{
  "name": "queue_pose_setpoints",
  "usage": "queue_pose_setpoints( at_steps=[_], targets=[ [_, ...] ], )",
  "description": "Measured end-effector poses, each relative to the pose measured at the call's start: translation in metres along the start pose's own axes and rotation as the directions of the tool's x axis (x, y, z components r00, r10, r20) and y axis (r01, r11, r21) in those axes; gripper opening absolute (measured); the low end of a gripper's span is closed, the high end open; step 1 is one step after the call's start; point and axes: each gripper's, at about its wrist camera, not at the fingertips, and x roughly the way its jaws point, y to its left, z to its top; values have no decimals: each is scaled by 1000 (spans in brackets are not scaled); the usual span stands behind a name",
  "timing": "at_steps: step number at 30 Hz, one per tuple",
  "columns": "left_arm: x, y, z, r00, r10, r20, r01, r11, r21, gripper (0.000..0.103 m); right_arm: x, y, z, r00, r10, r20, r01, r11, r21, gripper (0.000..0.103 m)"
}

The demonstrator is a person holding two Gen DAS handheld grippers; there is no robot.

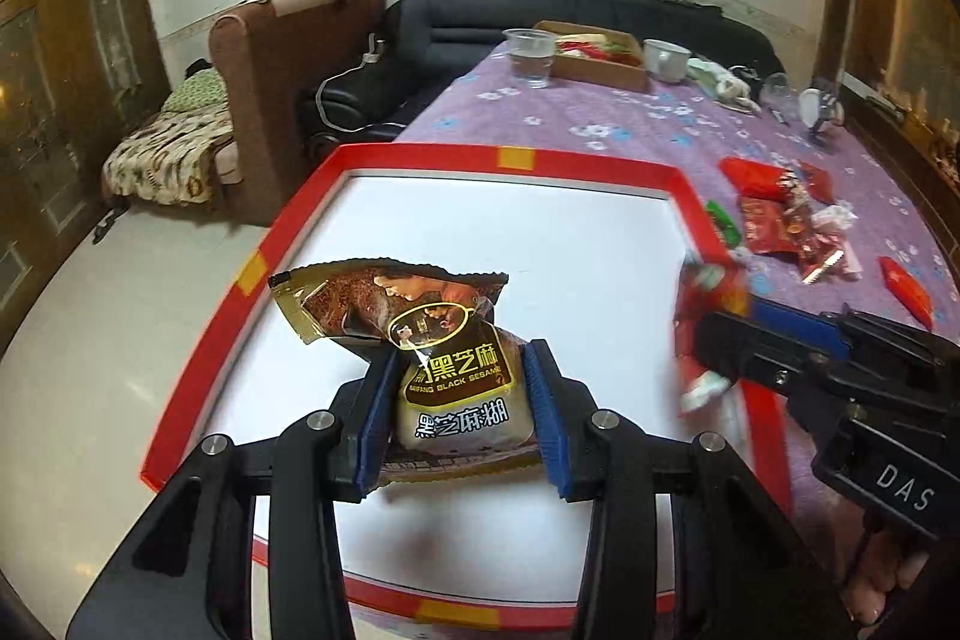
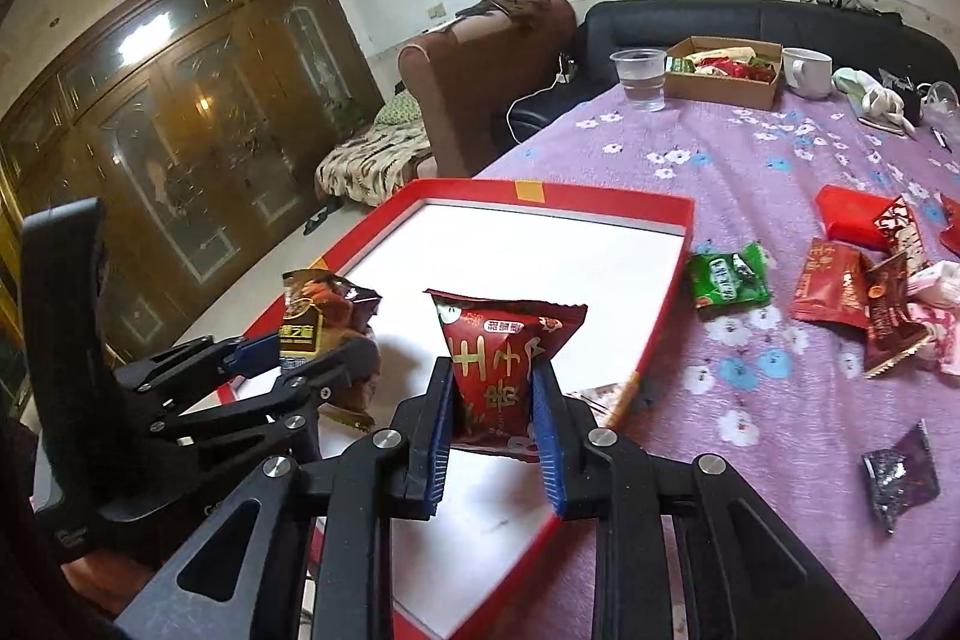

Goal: Organize snacks
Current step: 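Carry both packets over the white tray and open the left tool to drop the sesame packet, then open the right tool to drop the red packet into the tray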

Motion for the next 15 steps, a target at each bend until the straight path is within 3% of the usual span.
queue_pose_setpoints(
  at_steps=[3,5,8,11,15],
  targets=[
    [0,6,0,1000,30,5,-30,999,-13,42,4,3,2,1000,7,0,-7,1000,5,28],
    [-4,6,1,998,60,28,-60,998,-7,44,0,4,3,1000,-2,17,2,1000,2,37],
    [-14,5,3,990,114,78,-114,993,7,67,-11,4,2,999,-16,45,16,1000,-1,43],
    [-24,0,5,981,146,128,-150,988,24,70,-18,-2,1,998,-22,58,22,1000,13,46],
    [-32,-8,7,980,143,139,-151,987,51,71,-28,-10,-2,997,-34,74,32,999,35,51]
  ],
)
